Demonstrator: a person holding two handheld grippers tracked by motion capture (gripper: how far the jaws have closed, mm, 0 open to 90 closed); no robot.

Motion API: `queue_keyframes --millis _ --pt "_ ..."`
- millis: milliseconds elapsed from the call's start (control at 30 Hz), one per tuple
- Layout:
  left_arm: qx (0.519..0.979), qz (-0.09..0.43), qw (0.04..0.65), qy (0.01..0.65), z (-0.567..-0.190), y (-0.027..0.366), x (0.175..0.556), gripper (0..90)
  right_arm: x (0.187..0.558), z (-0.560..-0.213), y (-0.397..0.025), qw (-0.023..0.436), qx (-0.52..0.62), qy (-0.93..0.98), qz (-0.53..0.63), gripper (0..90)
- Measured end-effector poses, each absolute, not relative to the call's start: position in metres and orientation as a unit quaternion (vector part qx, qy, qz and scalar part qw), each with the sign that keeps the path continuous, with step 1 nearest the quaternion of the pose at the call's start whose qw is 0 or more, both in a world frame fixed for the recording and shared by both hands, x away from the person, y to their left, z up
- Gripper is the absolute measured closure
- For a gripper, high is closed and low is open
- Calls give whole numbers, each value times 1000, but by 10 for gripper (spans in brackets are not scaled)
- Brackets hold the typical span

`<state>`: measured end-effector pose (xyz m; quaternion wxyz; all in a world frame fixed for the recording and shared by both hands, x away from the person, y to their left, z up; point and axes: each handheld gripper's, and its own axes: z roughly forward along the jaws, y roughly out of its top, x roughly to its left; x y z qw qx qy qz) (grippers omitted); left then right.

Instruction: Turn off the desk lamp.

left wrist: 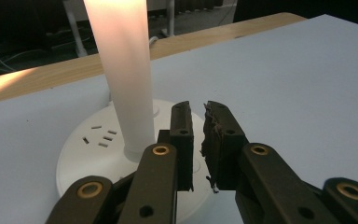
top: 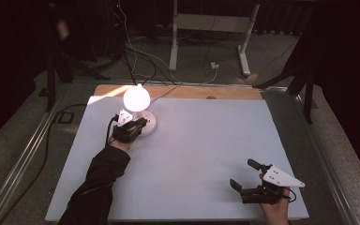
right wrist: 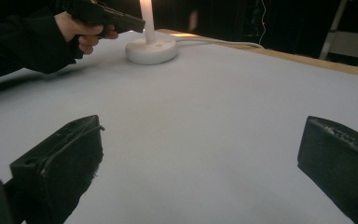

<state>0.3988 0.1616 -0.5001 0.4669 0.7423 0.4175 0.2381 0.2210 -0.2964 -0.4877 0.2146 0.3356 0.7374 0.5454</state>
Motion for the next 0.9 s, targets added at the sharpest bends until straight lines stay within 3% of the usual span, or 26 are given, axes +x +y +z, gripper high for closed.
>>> queue_keyframes --millis 100,900 --pt "748 229 461 419 -503 162 401 900 221 -488 -297 214 336 738 545 0" --pt "761 211 440 428 -516 155 411 900 221 -488 -297 210 336 737 547 0"
